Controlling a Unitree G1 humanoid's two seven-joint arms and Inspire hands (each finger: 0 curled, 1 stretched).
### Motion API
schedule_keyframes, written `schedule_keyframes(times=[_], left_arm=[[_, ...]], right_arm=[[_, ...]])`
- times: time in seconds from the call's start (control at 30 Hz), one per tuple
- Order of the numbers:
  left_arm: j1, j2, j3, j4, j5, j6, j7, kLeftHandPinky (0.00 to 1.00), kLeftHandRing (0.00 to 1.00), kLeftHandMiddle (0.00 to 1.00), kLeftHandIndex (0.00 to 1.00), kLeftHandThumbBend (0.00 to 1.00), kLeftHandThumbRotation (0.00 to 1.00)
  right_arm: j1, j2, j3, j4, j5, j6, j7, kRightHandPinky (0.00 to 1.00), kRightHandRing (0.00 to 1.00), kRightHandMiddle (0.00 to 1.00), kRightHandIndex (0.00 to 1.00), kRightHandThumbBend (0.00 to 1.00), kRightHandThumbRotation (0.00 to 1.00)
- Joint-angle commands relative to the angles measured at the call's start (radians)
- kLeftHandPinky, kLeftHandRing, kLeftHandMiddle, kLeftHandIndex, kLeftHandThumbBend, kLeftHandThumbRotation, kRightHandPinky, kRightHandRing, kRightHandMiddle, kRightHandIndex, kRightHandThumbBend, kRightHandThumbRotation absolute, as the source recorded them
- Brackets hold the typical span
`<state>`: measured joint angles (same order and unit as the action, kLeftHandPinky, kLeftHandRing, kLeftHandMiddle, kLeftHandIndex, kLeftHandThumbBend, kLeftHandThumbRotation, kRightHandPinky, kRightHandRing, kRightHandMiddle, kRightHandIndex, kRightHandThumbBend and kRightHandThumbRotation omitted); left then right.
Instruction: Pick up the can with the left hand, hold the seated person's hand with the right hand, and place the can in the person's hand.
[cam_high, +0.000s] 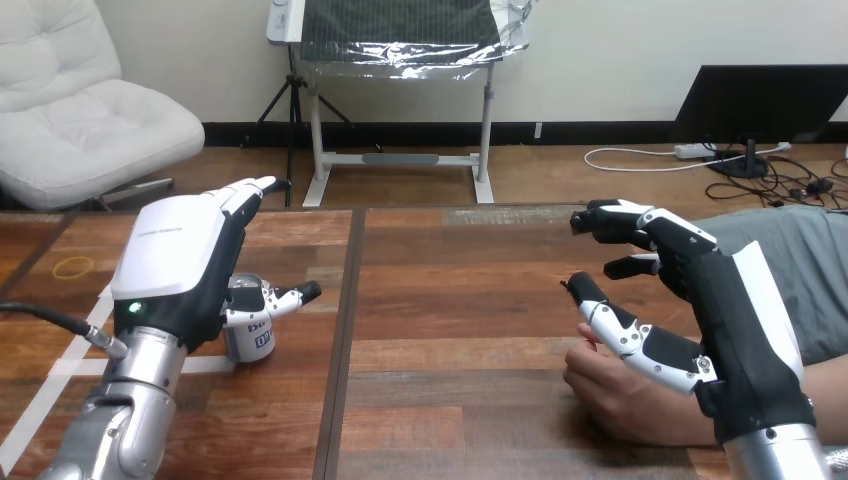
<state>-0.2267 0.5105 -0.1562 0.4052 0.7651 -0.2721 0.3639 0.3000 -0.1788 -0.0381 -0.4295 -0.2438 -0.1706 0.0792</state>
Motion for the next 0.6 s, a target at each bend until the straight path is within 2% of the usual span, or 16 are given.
schedule_keyframes(times=[0.0,0.57], left_arm=[[-0.092,0.019,-0.012,0.023,0.011,-0.013,0.024,0.77,0.81,0.84,0.83,0.75,0.39],[-0.157,0.018,-0.04,0.124,-0.022,-0.037,-0.038,0.77,0.81,0.84,0.82,0.78,0.32]], right_arm=[[-0.074,-0.012,-0.001,-0.045,0.007,-0.013,0.003,0.64,0.77,0.81,0.67,0.43,0.0],[-0.079,-0.022,0.003,-0.043,0.004,-0.008,0.01,0.65,0.78,0.81,0.67,0.43,0.0]])
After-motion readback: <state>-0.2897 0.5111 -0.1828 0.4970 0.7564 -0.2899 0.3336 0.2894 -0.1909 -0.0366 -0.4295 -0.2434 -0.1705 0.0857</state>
